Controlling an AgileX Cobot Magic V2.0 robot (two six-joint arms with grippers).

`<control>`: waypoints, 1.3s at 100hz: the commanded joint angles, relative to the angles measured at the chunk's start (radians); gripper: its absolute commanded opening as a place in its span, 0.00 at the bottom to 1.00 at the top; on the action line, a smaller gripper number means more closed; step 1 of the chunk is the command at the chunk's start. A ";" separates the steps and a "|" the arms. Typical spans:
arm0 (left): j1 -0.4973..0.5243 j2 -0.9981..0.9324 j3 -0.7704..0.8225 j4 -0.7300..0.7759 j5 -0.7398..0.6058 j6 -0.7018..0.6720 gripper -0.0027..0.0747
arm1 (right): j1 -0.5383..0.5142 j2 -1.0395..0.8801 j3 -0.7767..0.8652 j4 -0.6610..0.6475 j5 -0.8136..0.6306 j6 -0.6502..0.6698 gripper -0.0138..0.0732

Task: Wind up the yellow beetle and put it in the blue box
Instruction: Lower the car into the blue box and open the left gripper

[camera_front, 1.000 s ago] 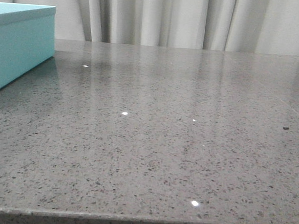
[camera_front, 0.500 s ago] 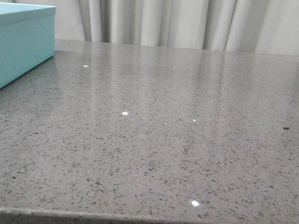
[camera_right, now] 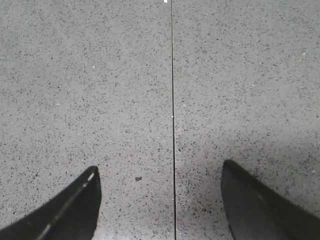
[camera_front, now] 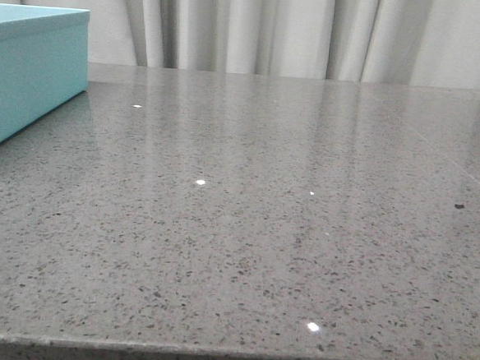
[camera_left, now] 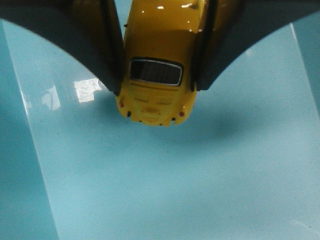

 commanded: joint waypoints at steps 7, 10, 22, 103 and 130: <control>0.004 -0.050 0.007 -0.018 -0.050 -0.010 0.19 | 0.001 -0.014 -0.029 -0.001 -0.063 -0.015 0.74; 0.004 -0.050 0.007 -0.018 -0.050 -0.010 0.23 | 0.001 -0.014 -0.029 0.000 -0.063 -0.015 0.74; 0.004 -0.050 0.007 -0.018 -0.048 -0.010 0.42 | 0.001 -0.014 -0.029 0.005 -0.060 -0.015 0.74; 0.004 -0.309 0.045 -0.218 -0.128 0.067 0.18 | 0.001 -0.210 0.011 -0.055 -0.214 -0.140 0.49; 0.004 -0.540 0.242 -0.304 -0.243 0.132 0.01 | 0.001 -0.333 0.084 -0.057 -0.209 -0.140 0.08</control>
